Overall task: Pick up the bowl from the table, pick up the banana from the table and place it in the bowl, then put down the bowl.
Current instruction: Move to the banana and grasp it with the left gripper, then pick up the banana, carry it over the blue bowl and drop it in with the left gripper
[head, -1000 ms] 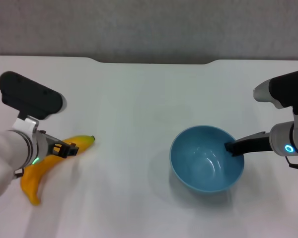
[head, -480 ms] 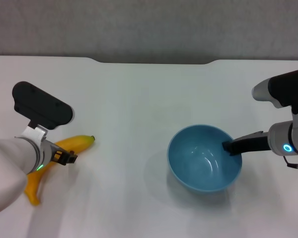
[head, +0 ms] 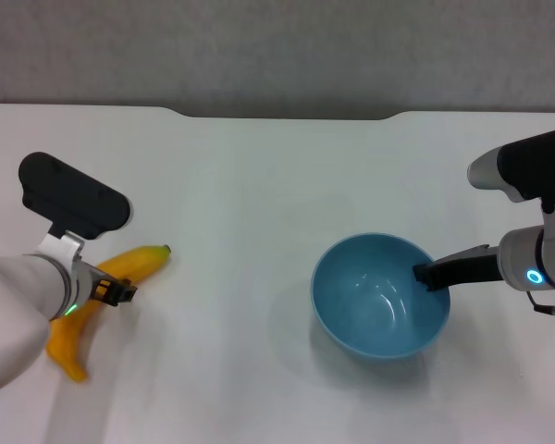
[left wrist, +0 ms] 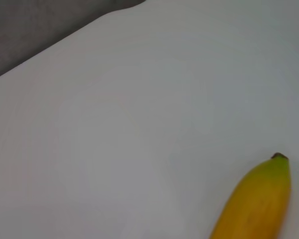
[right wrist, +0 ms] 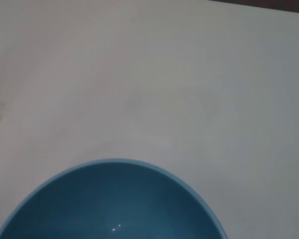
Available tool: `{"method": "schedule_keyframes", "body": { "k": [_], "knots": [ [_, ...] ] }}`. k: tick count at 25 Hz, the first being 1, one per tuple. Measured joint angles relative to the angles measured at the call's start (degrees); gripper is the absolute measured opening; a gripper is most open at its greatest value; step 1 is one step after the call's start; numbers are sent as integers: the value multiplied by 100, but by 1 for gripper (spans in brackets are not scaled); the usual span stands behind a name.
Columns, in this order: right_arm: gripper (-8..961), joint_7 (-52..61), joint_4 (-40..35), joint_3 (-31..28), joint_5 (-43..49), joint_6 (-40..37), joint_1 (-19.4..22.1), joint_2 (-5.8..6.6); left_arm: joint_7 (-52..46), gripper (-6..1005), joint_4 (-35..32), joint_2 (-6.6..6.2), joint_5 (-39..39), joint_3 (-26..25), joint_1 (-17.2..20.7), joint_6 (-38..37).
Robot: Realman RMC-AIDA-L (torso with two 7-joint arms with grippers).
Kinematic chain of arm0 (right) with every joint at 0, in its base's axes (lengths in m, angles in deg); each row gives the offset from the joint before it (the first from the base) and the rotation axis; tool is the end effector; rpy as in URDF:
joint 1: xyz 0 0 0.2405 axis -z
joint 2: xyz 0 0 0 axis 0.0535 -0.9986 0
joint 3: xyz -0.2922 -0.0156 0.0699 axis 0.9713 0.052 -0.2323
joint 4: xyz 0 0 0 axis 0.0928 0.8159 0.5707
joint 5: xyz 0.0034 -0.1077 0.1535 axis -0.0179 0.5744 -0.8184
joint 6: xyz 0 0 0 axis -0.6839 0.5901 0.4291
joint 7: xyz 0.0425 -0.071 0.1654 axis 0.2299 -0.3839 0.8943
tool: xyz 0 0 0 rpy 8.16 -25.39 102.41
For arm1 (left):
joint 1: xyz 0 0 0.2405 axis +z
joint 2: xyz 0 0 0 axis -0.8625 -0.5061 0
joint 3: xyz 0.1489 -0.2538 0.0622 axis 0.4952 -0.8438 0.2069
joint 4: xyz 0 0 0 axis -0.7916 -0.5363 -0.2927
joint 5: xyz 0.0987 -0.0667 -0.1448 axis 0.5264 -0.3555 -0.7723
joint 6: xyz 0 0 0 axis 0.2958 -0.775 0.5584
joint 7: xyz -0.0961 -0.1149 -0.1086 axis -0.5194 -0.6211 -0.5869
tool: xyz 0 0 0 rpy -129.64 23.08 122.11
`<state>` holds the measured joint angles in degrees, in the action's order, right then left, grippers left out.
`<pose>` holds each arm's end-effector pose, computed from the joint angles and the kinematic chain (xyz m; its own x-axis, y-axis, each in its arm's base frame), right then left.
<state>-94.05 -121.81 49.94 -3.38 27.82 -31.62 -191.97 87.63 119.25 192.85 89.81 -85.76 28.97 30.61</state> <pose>0.3087 0.4181 -0.0934 0.6250 -0.7553 -0.1974 -0.7235 -0.4653 -0.5099 -0.3379 0.4211 -0.0741 0.7369 0.6742 0.0498 0.3645 -0.3343 -0.8691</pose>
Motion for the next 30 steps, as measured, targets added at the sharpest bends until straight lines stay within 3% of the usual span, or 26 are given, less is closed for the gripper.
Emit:
{"method": "schedule_keyframes", "body": {
  "k": [8,19,22,26,30],
  "knots": [
    [44,-8,-6,17,0,-4,-6,0,-3,763,-74,19,-17,-21,10,35],
    [46,-8,-44,5,0,-5,28,0,-12,498,-86,100,22,-245,52,67],
    [47,-8,-45,-8,0,-5,31,0,-12,493,-49,133,51,-323,72,70],
    [48,-8,-42,-30,0,-11,40,0,-12,490,369,146,96,-482,218,-47],
    [48,-5,-38,-47,0,-81,50,0,-12,490,1294,145,98,-652,513,-242]
  ]
}}
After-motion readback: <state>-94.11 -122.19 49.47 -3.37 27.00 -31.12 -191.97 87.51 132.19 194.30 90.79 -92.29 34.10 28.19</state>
